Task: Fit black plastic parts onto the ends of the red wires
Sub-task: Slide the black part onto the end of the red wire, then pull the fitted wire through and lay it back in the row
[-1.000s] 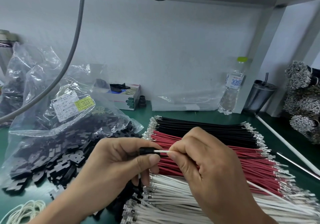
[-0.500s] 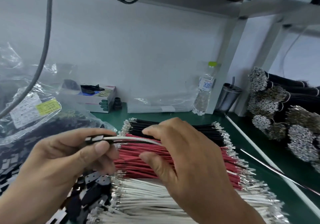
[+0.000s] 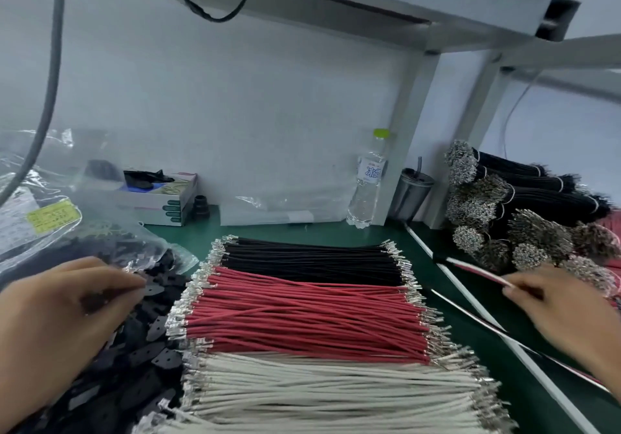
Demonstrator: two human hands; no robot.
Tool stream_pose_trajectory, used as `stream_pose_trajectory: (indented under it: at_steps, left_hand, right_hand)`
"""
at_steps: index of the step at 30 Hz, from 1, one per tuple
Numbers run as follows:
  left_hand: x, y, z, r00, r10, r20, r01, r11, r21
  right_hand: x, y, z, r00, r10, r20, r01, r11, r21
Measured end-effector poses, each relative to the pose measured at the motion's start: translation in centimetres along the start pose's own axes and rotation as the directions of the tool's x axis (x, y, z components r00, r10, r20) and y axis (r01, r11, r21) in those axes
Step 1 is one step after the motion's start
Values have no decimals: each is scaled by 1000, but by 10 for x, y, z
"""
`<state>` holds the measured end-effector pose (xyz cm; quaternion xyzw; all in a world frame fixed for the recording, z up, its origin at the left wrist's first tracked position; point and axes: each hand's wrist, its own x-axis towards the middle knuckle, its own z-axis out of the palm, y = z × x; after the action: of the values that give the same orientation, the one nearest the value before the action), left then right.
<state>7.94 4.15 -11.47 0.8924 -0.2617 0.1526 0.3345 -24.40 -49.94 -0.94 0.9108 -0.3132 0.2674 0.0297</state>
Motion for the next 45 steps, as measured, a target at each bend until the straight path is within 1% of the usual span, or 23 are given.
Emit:
stream_pose_trajectory:
  at_steps: [2,3,4,6,7,9,11,12,14,15,17,18,20,22,24,26,28,31,34,37,39,41,45]
  left_hand:
    - [0,25,-13,1000,18,-13,-17,999,42]
    - [0,39,-18,999,43,10,-44,994,103]
    - [-2,51,-22,996,58,65,-69,981,183]
    - [-9,73,-28,985,73,154,-116,950,290]
    - [-11,82,-30,980,77,182,-129,947,296]
    - [-11,94,-33,982,81,168,-136,929,344]
    - [-12,102,-32,983,83,167,-144,907,396]
    - [-12,105,-30,985,81,151,-139,893,429]
    - [-10,114,-29,996,23,82,-58,889,454]
    - [-9,116,-27,998,38,41,-52,899,435]
    - [-6,118,-23,997,82,-17,-68,910,410]
    - [-4,117,-20,995,104,-5,-92,896,434]
    - [-1,113,-16,989,142,35,-142,869,474]
    - [0,109,-16,986,156,63,-168,869,466]
    - [0,107,-18,986,158,56,-166,872,461]
    - [1,105,-18,987,153,44,-156,878,452]
    - [2,103,-16,986,162,31,-160,888,431]
    - [2,107,-20,989,146,27,-144,901,410]
    - [0,116,-29,994,111,1,-103,913,394]
    - [-1,117,-30,993,104,-53,-78,929,361]
    - [-2,117,-30,986,115,-122,-69,941,331]
    - [-3,118,-30,980,106,-171,-53,955,290]
    - [-7,121,-29,957,154,-245,-110,977,184]
  right_hand:
    - [6,8,28,988,-10,154,14,1000,-26]
    - [8,11,40,974,-14,225,18,1000,-19]
    - [9,11,49,964,-12,267,15,1000,-11]
    - [13,13,61,956,31,292,-32,999,-2]
    - [14,12,63,961,52,272,-57,998,10]
    - [15,3,56,978,48,205,-63,996,68]
    - [16,-31,34,994,-21,103,6,990,138]
    - [16,-57,20,995,-81,54,72,986,149]
    - [17,-117,-4,974,-226,-33,228,957,180]
    - [20,-148,-8,949,-312,-53,315,919,237]
    - [28,-207,-3,901,-434,17,394,832,390]
    - [31,-235,3,875,-476,84,396,805,441]
    - [37,-280,22,820,-537,198,409,792,453]
    - [39,-305,46,782,-558,277,410,796,446]
    - [41,-313,61,770,-573,280,442,796,413]
    - [43,-314,65,785,-586,200,494,788,367]
    - [45,-312,61,782,-608,138,542,772,332]
    - [43,-309,59,743,-654,142,596,743,304]
    - [42,-304,56,736,-667,113,616,730,295]
    - [43,-301,52,744,-664,71,601,712,363]
    - [42,-299,52,743,-659,121,569,716,406]
    - [40,-299,56,739,-650,175,558,737,381]
    - [40,-298,59,774,-614,154,527,760,379]
